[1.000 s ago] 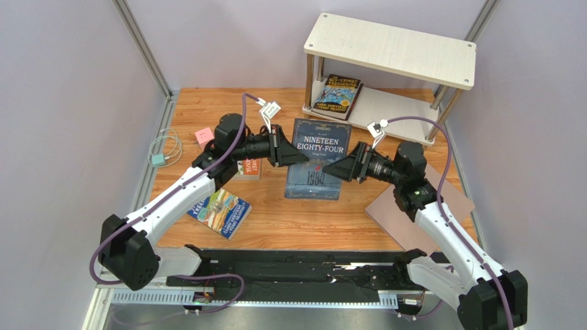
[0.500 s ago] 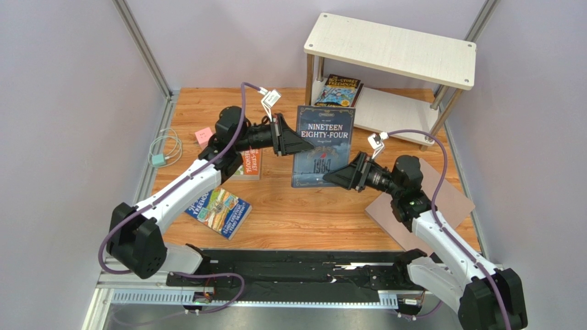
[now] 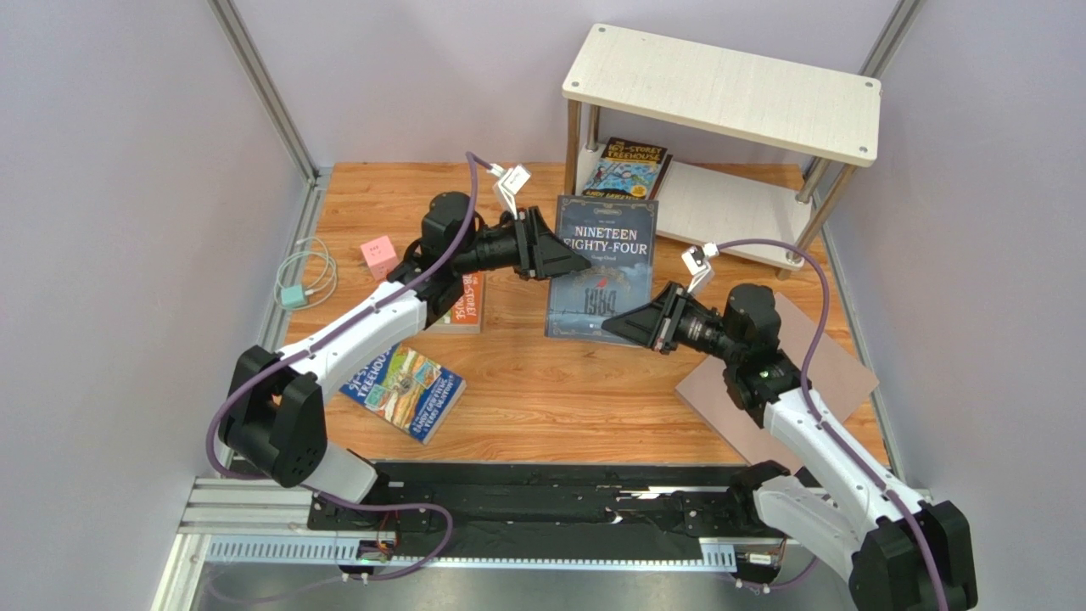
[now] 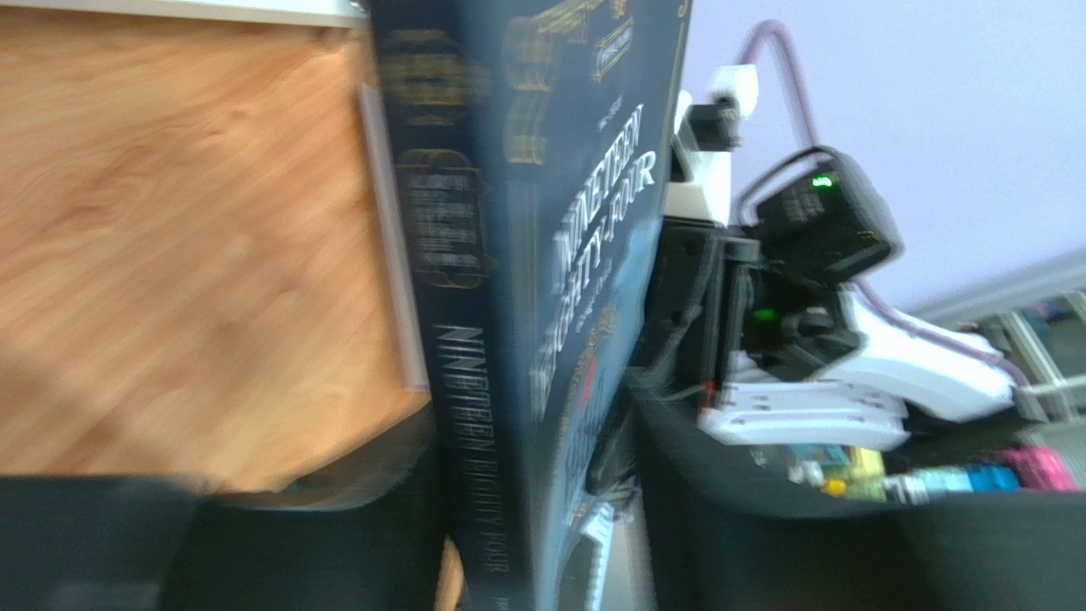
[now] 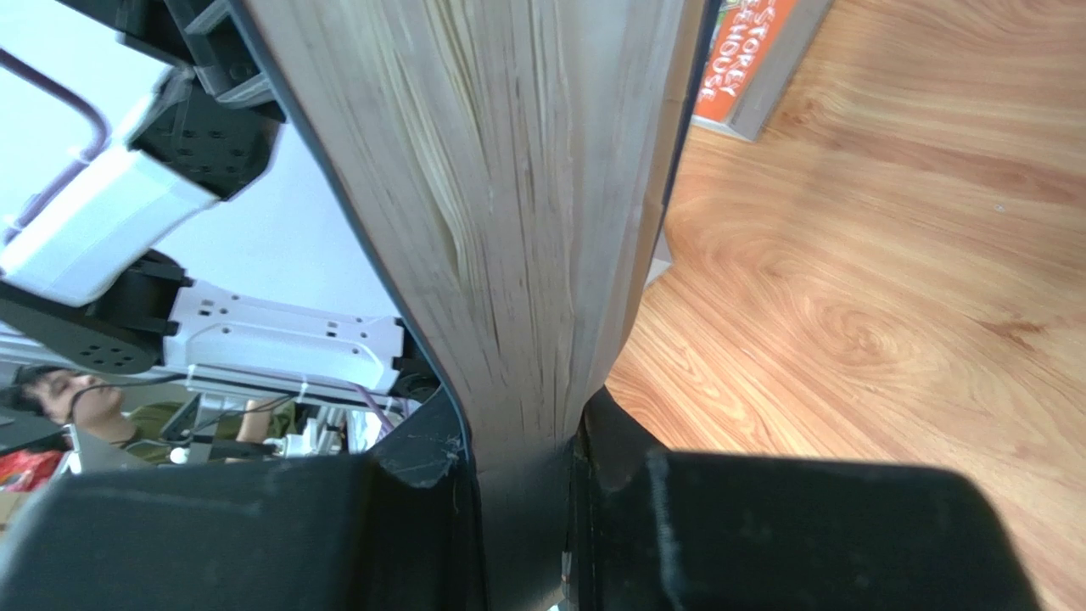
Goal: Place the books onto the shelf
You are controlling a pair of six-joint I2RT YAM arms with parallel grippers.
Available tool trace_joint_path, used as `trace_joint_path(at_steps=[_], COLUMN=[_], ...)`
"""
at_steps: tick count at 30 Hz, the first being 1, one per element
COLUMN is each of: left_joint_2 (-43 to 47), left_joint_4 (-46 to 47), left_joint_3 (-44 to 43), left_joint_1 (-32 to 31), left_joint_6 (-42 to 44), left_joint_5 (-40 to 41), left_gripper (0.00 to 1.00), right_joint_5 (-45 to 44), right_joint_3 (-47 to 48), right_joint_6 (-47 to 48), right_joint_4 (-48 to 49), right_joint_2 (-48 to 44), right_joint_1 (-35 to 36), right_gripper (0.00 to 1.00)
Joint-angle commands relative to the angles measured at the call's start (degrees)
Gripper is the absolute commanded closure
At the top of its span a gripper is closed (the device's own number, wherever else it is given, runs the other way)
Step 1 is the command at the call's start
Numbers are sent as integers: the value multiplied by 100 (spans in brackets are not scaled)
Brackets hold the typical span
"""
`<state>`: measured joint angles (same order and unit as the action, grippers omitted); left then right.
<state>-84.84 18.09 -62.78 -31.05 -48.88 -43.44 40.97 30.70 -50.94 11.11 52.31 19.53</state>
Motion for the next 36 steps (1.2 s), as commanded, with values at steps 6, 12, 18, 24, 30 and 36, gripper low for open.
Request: trace_joint_path(at_steps=[6,12,18,24,30,36], left_joint_2=[1073,1812,1998,2033,2033,1989], left_joint_4=[-3687,-4278,-4489,-4419,-4261,-4138], left_joint_3=[-1122,-894,-577,-279,-85,152], left_joint_1=[-24,-24,-24,-24,-24,-24], left_joint_6=[1574,1996,2137,2120,2102,2041], left_joint_5=[3881,4335,4335,4265,4125,3826], left_gripper=[24,23,23,24,24,25], right_joint_5=[-1109,-995,-924,-784,-819,-722], right_joint_3=[973,1570,2282,2774,3231,3767], right_joint_6=[673,796,787,673,594,260], right_joint_4=[-1015,-727,-435,-268,74,927], right_joint_2=[630,1718,2449,2933,3679,4575], right_joint_1=[-651,-924,-968,-1047,-1118,-1241], right_gripper=[100,100,100,100,100,100])
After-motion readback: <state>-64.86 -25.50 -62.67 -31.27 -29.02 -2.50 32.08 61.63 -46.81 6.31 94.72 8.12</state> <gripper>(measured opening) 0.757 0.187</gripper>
